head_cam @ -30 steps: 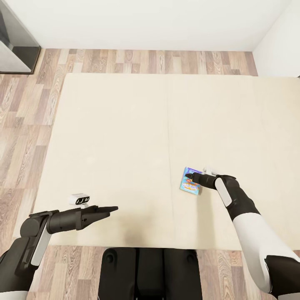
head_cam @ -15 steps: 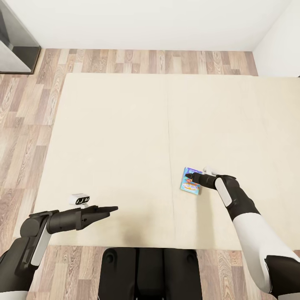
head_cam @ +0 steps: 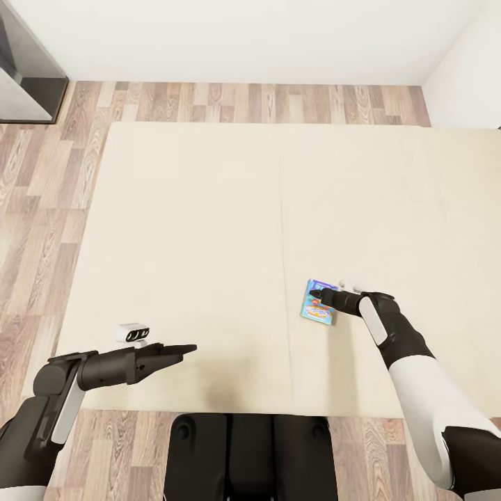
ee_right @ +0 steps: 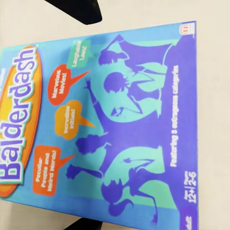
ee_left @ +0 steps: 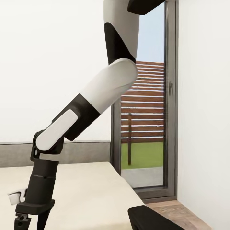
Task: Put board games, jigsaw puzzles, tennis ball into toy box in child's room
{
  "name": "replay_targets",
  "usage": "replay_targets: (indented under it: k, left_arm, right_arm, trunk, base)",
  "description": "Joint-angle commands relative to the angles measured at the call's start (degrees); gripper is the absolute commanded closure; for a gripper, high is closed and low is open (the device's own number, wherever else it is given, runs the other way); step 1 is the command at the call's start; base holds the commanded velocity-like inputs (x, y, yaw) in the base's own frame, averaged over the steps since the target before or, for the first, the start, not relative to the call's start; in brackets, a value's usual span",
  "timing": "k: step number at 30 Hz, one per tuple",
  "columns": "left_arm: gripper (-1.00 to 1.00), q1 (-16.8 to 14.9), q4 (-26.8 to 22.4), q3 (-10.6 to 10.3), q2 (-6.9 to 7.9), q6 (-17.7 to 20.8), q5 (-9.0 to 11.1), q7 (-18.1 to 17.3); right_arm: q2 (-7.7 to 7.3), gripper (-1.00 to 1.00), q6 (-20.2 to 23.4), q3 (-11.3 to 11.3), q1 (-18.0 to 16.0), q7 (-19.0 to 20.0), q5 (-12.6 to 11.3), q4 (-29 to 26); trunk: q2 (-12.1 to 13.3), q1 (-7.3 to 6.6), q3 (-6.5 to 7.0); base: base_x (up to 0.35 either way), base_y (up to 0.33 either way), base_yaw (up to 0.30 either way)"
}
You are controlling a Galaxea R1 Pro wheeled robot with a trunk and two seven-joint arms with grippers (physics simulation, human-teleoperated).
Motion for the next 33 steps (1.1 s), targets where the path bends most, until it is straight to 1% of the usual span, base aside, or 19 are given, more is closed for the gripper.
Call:
replay_targets:
  k: [1,11,33]
  left_arm:
    - [-1.00,-0.01,-0.02,0.00,0.02,0.61,-0.03,-0.21]
    - [-1.00,-0.01,-0.02,0.00,0.02,0.61,-0.03,-0.21]
    - [-1.00,-0.01,-0.02,0.00,0.02,0.61,-0.03,-0.21]
  right_arm:
    - [0.02,-1.00,0.31,-0.19,-0.02,0.31,0.18,-0.04]
    - [0.00,-1.00,0.31,-0.20,-0.02,0.31,0.18,-0.04]
    - [0.01,-1.00,0.06,-0.19,0.02,0.23,0.42,-0.12]
  trunk:
    - [-0.09,0.03,-0.06]
    - [-0.09,0.03,-0.06]
    - [-0.09,0.03,-0.06]
  base:
    - [0.000,0.000,0.000]
    - [0.000,0.058,0.000]
    - [0.000,0.005,0.000]
